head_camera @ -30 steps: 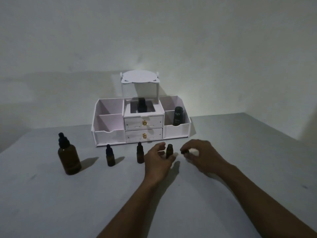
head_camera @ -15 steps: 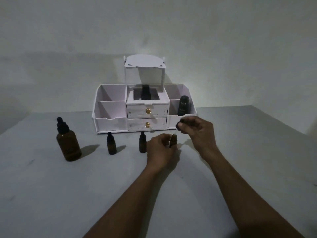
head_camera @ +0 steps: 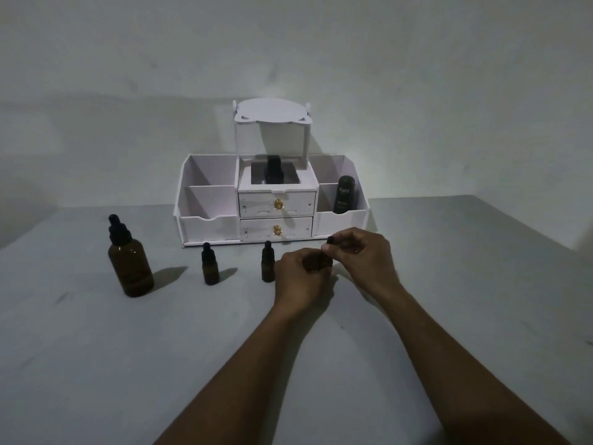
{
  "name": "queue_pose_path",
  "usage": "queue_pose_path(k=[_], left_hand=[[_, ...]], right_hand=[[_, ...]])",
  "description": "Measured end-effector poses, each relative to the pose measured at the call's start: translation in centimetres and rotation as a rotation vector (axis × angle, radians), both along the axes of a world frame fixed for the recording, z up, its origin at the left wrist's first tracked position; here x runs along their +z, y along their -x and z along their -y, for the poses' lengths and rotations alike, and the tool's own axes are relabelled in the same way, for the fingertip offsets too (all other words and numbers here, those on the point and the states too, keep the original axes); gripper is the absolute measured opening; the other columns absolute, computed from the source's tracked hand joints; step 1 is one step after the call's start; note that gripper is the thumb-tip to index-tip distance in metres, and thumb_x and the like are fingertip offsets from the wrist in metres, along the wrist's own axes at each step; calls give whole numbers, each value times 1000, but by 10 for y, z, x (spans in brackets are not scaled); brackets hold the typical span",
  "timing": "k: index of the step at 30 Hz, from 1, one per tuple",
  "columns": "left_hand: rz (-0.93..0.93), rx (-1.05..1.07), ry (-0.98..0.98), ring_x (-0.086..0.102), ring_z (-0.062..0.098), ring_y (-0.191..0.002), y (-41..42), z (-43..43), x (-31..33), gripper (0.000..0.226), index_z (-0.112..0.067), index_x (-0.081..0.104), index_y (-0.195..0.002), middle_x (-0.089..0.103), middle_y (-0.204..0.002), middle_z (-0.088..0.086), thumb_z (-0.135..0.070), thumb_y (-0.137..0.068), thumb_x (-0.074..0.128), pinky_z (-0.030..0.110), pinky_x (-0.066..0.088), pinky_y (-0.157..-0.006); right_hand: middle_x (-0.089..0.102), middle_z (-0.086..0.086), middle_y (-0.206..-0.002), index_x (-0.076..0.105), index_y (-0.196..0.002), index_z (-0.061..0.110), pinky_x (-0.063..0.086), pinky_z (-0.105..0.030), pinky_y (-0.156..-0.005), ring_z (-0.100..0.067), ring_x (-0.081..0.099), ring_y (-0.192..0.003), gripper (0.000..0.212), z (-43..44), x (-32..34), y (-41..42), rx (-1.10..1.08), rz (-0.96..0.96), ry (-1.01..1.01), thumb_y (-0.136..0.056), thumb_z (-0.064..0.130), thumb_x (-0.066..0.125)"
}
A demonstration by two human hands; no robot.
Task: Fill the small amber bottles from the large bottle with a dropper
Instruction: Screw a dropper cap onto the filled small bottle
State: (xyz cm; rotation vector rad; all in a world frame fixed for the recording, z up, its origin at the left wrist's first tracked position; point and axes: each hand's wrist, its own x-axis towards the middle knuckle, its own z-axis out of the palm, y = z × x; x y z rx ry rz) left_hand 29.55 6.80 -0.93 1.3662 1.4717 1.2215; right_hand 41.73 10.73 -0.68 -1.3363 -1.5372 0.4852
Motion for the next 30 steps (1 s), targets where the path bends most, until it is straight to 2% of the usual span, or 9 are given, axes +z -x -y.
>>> queue_pose_path(k=[3,7,13,19,22,24,27,30], left_hand=[[24,-8,14,64,1,-71,0,0,0,22,-21,75,-107,69,-87,-13,-9,-88,77,13,47,-59],[43,-10,12,64,0,-70,0,0,2,22,-19,75,-108,69,-86,-14,-8,-89,76,7,43,-54],[100,-25,47,65,2,-75,0,0,1,29,-17,74,-114,71,-94,-11,-6,-87,77,14,49,-60],[153,-22,62,62,0,-69,1,-1,4,29,-14,74,-117,70,-94,-8,-4,-89,74,2,40,-45],[168,-21,64,63,-1,-71,1,-1,2,30,-16,74,-116,73,-102,-7,-5,-88,76,5,42,-50],[158,-15,53,62,0,-71,2,-2,0,29,-15,74,-116,72,-99,-7,-6,-88,76,6,42,-54],[130,-19,21,63,3,-77,1,-1,-1,29,-17,74,-117,74,-108,-3,-8,-90,74,7,42,-59],[109,-28,23,66,5,-80,0,0,0,29,-18,74,-117,74,-104,-7,-8,-89,75,16,53,-68]], right_hand=[[74,7,-91,75,-97,19,51,-6,-71,-4,69,-78,27,-1,-1,1,1,8,-8,-76,32,83],[73,9,-90,74,-95,21,50,-6,-70,-6,69,-78,23,-1,-2,1,12,26,-8,-77,32,82],[74,6,-90,75,-96,18,54,-13,-75,-6,69,-78,25,-1,-2,-1,5,22,-24,-77,34,82],[74,5,-87,75,-93,17,57,-17,-75,-7,69,-76,27,-3,-3,-1,-7,15,-28,-75,34,84],[73,7,-85,75,-92,18,57,-16,-74,-6,68,-74,26,-2,-2,0,-4,20,-28,-74,34,84],[72,9,-86,74,-94,19,56,-14,-72,-6,68,-75,29,-2,-2,1,-4,19,-29,-72,36,85],[70,15,-96,71,-107,24,49,-6,-70,-2,67,-84,35,0,-2,3,12,-4,-51,-76,36,82],[72,8,-104,72,-110,21,53,-18,-84,-3,67,-89,27,0,-1,3,48,1,-57,-83,21,77]])
